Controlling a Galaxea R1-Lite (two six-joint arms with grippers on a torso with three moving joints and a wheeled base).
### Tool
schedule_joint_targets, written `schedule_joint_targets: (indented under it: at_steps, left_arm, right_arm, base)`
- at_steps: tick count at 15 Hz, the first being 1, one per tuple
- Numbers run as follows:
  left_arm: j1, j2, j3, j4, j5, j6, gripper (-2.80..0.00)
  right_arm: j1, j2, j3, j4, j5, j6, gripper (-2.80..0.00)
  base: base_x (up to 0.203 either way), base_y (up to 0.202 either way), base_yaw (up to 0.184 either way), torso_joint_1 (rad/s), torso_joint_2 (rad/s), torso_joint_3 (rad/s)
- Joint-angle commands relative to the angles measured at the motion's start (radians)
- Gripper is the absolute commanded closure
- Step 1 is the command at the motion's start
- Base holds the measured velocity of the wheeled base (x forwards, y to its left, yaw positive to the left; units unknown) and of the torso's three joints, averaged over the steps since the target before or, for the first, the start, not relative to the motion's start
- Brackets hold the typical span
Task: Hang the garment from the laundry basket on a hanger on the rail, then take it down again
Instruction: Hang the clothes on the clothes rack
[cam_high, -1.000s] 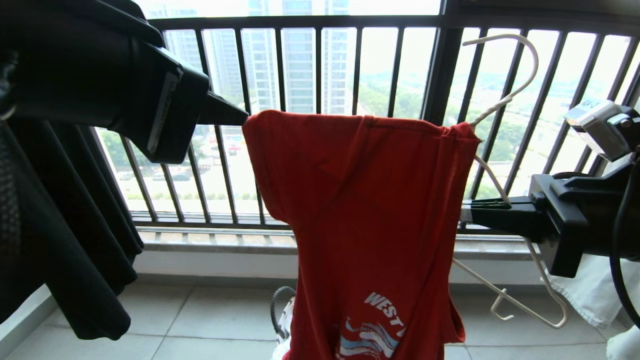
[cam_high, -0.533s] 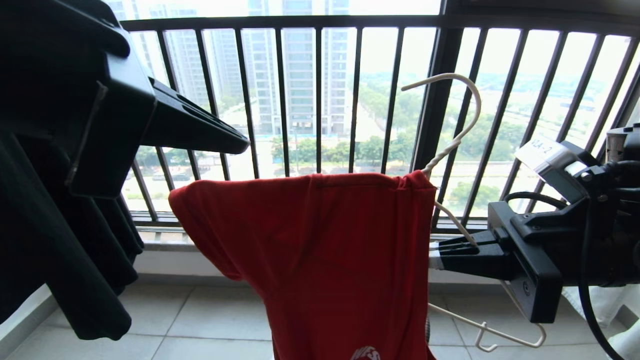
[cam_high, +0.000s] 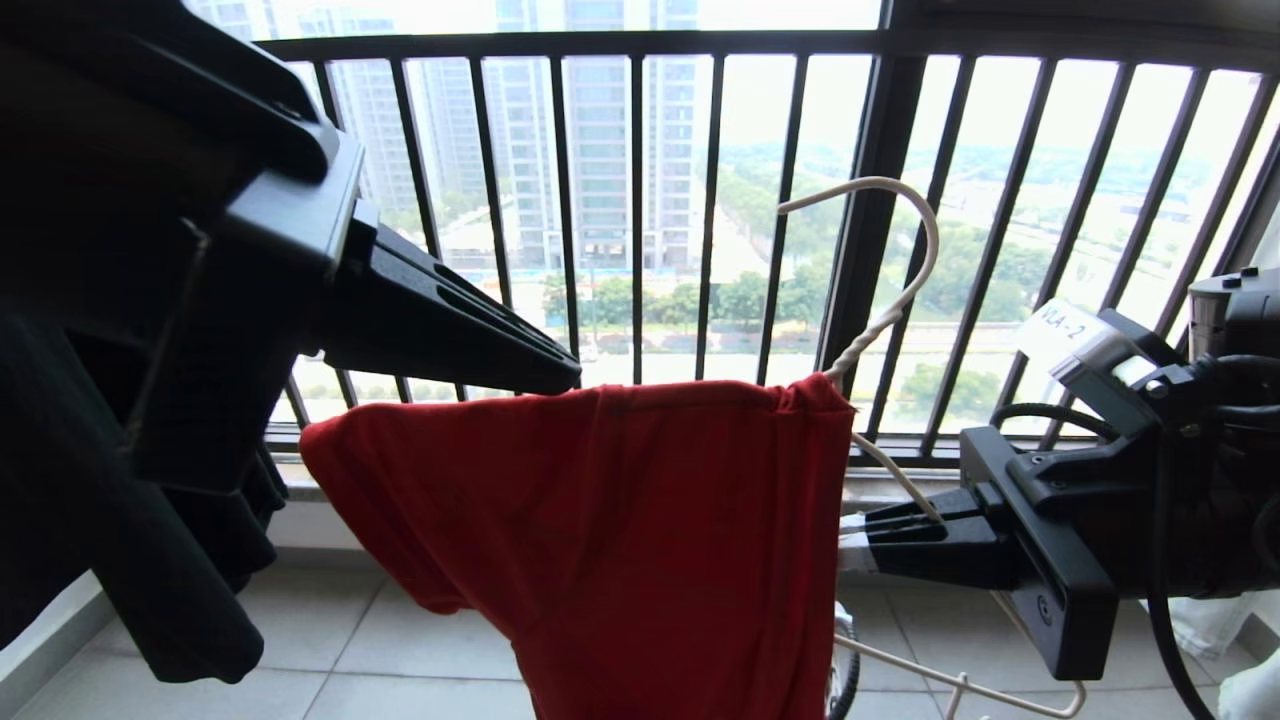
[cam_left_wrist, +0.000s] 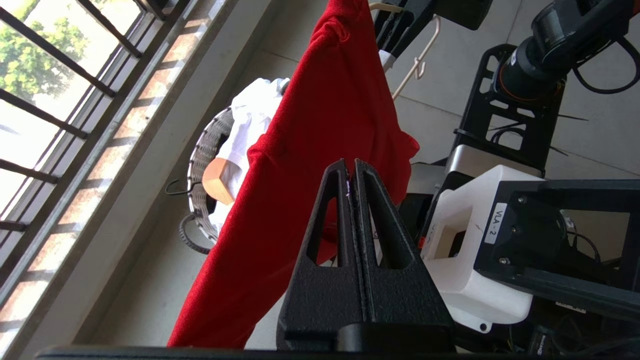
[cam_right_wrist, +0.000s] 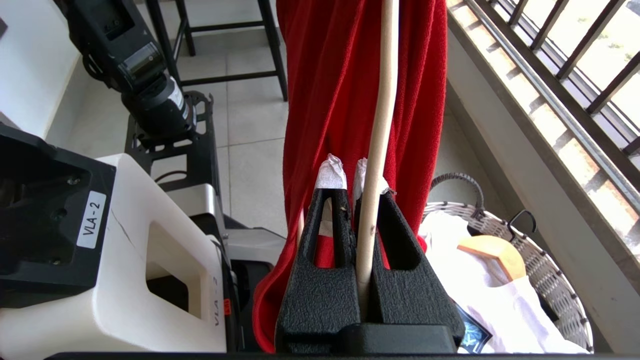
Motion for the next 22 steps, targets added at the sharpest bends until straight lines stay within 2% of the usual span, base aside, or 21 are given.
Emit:
schedule_joint_targets:
  at_steps: [1,5,9,11,12,14,15,16,20,22]
  left_arm:
    - [0.023,0.011,0.006,0.007,-0.09,0.002,0.0]
    - [0.037,0.044,0.014,-0.015,-0.109,0.0,0.0]
    - [0.04,0.097,0.017,-0.142,-0.119,-0.017,0.0]
    - [0.043,0.108,0.03,-0.145,-0.12,-0.015,0.0]
    - [0.043,0.111,0.026,-0.146,-0.12,-0.018,-2.8]
    - [0.048,0.117,0.031,-0.14,-0.122,0.001,-2.8]
    - [0.05,0.122,0.033,-0.14,-0.121,0.05,-2.8]
    - [0.051,0.135,0.024,-0.143,-0.122,0.071,-2.8]
    - [0.058,0.187,0.001,-0.148,-0.124,0.072,-2.8]
    - [0.059,0.204,0.003,-0.148,-0.146,0.07,-2.8]
  right_arm:
    - [0.0,0.001,0.005,-0.002,0.005,-0.012,0.0]
    - [-0.003,0.007,0.008,-0.004,0.014,-0.024,0.0]
    - [-0.018,0.009,0.006,-0.005,0.014,-0.024,0.0]
    - [-0.031,0.012,0.003,-0.005,0.014,-0.023,0.0]
    - [-0.039,0.012,0.001,-0.005,0.014,-0.023,0.0]
    - [-0.04,0.012,0.0,-0.005,0.014,-0.023,0.0]
    - [-0.04,0.012,0.0,-0.005,0.014,-0.023,0.0]
    - [-0.041,0.012,0.001,-0.005,0.014,-0.023,0.0]
    - [-0.047,0.006,0.001,-0.005,0.016,-0.023,0.0]
    - [-0.05,0.006,0.001,-0.007,0.014,-0.021,0.0]
  base:
    - [0.0,0.0,0.0,0.0,0.0,0.0]
    - [0.0,0.0,0.0,0.0,0.0,0.0]
    - [0.0,0.0,0.0,0.0,0.0,0.0]
    - [0.0,0.0,0.0,0.0,0.0,0.0]
    - [0.0,0.0,0.0,0.0,0.0,0.0]
    - [0.0,0.0,0.0,0.0,0.0,0.0]
    - [0.0,0.0,0.0,0.0,0.0,0.0]
    - [0.0,0.0,0.0,0.0,0.0,0.0]
    - [0.0,0.0,0.0,0.0,0.0,0.0]
    - [0.0,0.0,0.0,0.0,0.0,0.0]
